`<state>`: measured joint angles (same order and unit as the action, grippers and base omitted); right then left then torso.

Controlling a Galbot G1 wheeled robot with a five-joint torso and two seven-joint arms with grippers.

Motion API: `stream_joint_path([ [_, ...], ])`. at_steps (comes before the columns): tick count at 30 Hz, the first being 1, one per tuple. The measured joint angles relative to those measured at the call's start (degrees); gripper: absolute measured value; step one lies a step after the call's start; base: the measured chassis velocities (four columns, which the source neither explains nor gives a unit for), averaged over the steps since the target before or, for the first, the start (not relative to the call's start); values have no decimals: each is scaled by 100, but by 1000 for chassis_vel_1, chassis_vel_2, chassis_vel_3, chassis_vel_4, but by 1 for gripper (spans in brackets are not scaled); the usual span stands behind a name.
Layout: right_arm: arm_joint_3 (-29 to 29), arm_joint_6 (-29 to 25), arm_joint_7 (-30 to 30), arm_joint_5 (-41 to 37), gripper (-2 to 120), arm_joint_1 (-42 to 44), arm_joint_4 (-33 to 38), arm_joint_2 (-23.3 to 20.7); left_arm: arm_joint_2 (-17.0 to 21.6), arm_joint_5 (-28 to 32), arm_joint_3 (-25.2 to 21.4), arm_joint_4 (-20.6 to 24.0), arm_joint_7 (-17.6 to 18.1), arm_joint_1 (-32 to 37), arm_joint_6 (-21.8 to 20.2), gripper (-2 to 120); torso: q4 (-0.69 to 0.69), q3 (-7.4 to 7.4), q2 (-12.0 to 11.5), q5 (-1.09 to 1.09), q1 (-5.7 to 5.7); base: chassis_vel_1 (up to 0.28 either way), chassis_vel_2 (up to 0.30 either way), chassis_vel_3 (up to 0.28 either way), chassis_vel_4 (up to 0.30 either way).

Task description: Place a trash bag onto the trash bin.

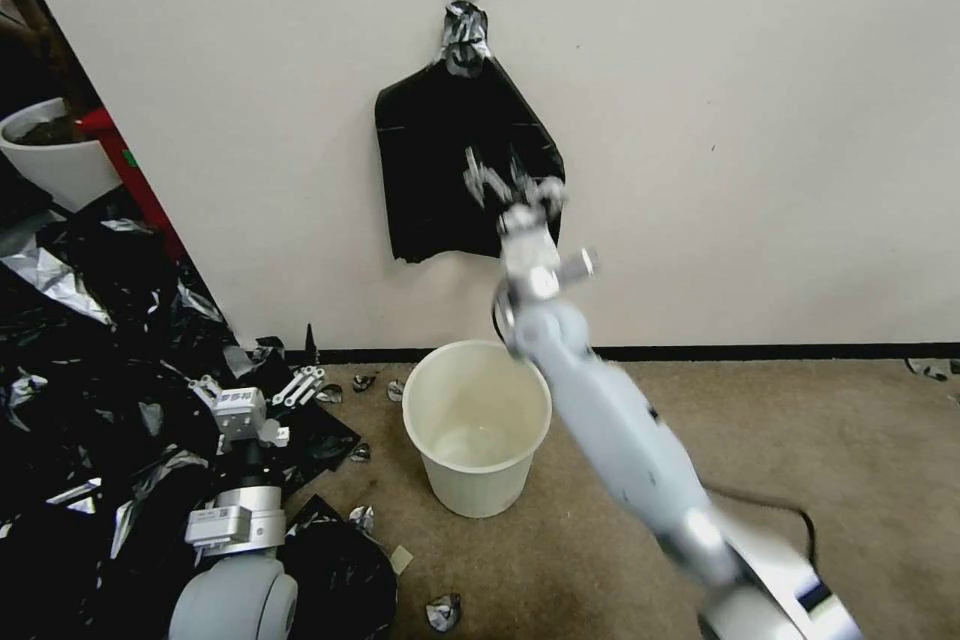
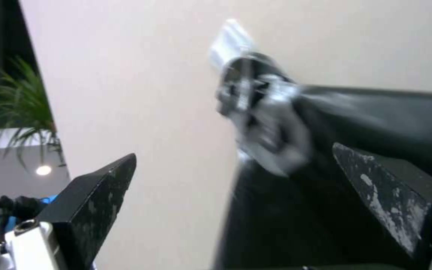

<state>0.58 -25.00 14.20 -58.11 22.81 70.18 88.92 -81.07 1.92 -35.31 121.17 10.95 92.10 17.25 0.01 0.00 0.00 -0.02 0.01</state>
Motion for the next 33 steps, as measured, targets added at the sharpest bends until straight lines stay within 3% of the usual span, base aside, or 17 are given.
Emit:
stream_joint_path([
  [17, -139, 148, -516, 628, 100, -405, -684, 318, 34, 98, -75, 55, 16, -154, 71, 100, -1, 0, 0, 2, 0, 0, 0, 0, 0],
  [33, -267, 144, -81, 152, 99, -608, -719, 337, 93, -22, -107, -139, 127, -203, 100, 100, -1, 0, 0, 2, 0, 0, 0, 0, 0],
])
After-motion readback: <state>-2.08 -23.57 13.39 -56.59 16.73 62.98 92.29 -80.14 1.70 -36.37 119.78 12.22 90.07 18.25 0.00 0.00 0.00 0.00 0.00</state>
